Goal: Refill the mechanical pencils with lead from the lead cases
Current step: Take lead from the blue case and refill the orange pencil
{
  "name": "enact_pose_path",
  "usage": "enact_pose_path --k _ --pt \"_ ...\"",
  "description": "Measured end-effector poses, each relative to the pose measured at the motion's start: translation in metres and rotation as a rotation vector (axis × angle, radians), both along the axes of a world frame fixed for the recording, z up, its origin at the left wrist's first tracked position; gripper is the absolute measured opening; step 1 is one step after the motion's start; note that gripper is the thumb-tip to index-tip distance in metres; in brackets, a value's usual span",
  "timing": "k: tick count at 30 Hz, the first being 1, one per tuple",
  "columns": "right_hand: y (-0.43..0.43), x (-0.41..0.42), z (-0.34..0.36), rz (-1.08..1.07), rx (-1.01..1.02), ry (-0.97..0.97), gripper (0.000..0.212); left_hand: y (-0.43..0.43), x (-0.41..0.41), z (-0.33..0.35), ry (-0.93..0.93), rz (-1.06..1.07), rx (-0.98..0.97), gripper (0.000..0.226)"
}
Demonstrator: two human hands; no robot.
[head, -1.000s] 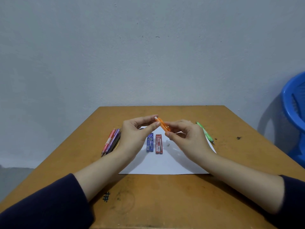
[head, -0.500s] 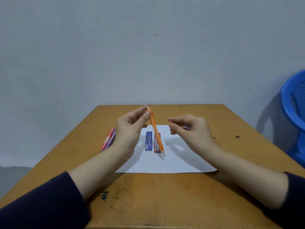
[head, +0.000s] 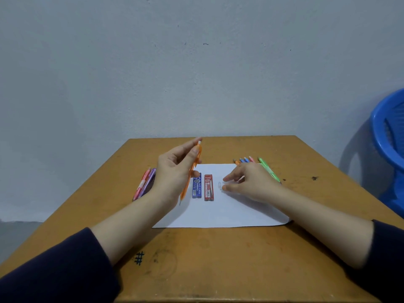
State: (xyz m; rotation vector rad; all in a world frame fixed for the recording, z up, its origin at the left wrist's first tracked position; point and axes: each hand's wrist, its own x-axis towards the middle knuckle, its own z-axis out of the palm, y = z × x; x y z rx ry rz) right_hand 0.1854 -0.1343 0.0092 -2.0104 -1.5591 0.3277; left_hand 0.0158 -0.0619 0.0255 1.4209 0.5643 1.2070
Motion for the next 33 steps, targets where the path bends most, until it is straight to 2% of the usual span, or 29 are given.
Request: enact_pose_path --k 4,7,18,22,28,33 --pt "0.002 -0.005 -0.003 -0.028 -0.030 -0.091 0.037 -0.001 0.001 -0.003 0.062 -0.006 0.049 0.023" --pt "0.006 -0.008 -0.006 -0.066 -0.004 -0.124 0.031 -0.002 0.001 -0.004 0.064 -0.018 0.063 0.023" --pt "0.000 -0.008 -0.003 -0.103 0.085 -0.005 0.005 0.007 0.001 -0.011 0.166 0.001 0.120 0.023" --pt "-0.001 -0.004 -0.001 -0.105 0.121 0.030 0.005 0.007 0.001 -0.011 0.185 -0.006 0.142 0.022" --pt "-0.006 -0.005 0.009 -0.115 0.276 0.343 0.013 0.006 -0.002 -0.011 0.228 -0.031 0.197 0.018" --pt "-0.012 -0.015 0.014 -0.020 0.400 0.706 0.011 0.005 -0.003 -0.012 0.289 -0.063 0.271 0.012"
